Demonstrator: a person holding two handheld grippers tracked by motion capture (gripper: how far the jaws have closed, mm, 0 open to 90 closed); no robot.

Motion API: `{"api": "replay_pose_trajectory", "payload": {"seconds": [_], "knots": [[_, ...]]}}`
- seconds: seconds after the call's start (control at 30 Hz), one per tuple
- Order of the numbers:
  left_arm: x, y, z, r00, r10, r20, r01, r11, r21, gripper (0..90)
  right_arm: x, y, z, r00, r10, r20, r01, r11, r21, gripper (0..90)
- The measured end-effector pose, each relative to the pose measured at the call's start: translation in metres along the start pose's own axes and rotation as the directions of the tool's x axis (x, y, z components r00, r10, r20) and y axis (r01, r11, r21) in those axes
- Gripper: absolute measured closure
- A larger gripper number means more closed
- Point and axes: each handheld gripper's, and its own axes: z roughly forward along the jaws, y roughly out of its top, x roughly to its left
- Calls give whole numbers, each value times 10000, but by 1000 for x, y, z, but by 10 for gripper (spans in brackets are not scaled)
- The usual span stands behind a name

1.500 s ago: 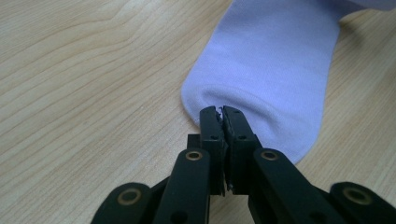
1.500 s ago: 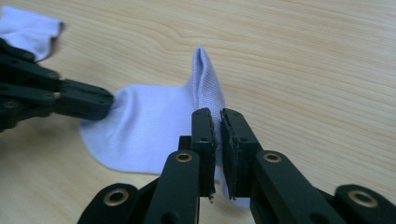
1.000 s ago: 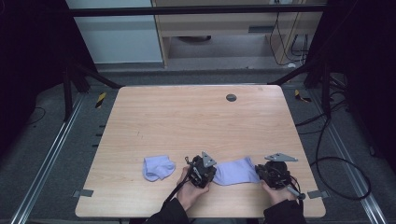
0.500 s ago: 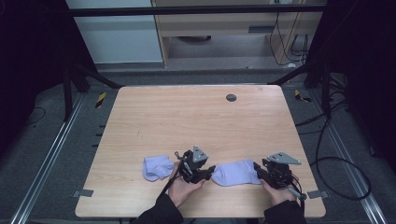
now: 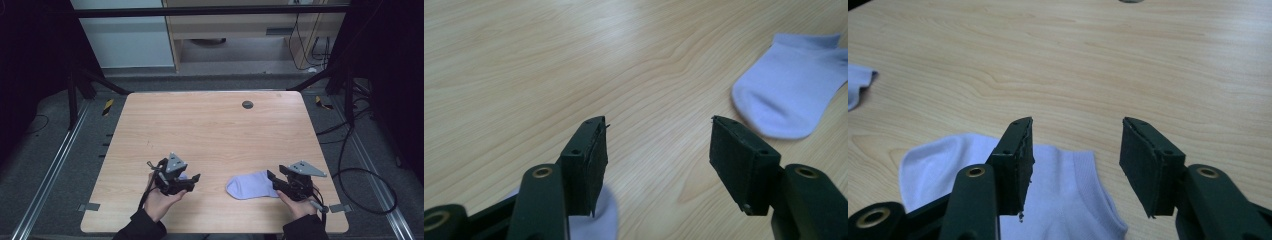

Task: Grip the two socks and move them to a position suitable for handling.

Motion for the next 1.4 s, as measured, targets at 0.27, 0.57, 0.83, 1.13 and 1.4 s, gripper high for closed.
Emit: {"api": "replay_pose_trajectory", "payload": {"seconds": [0.27,0.57,0.83,1.13,1.4], "knots": [[32,-25,-28,9969,-536,-568,533,9986,-58,374,6,6,5,9990,-280,-357,287,9994,207,446],[58,-53,-44,9838,-1324,-1212,1315,9912,-151,387,30,17,17,9871,-1171,-1090,1231,9912,495,461],[63,-69,-45,9815,-1452,-1246,1478,9889,118,414,58,31,34,9674,-1705,-1872,1826,9820,492,470],[64,-77,-42,9861,-1154,-1195,1220,9913,491,469,103,44,61,9356,-2245,-2726,2478,9673,539,514],[73,-82,-36,9818,-1291,-1391,1400,9875,718,550,151,51,89,8971,-2662,-3526,3088,9486,695,573]]}}
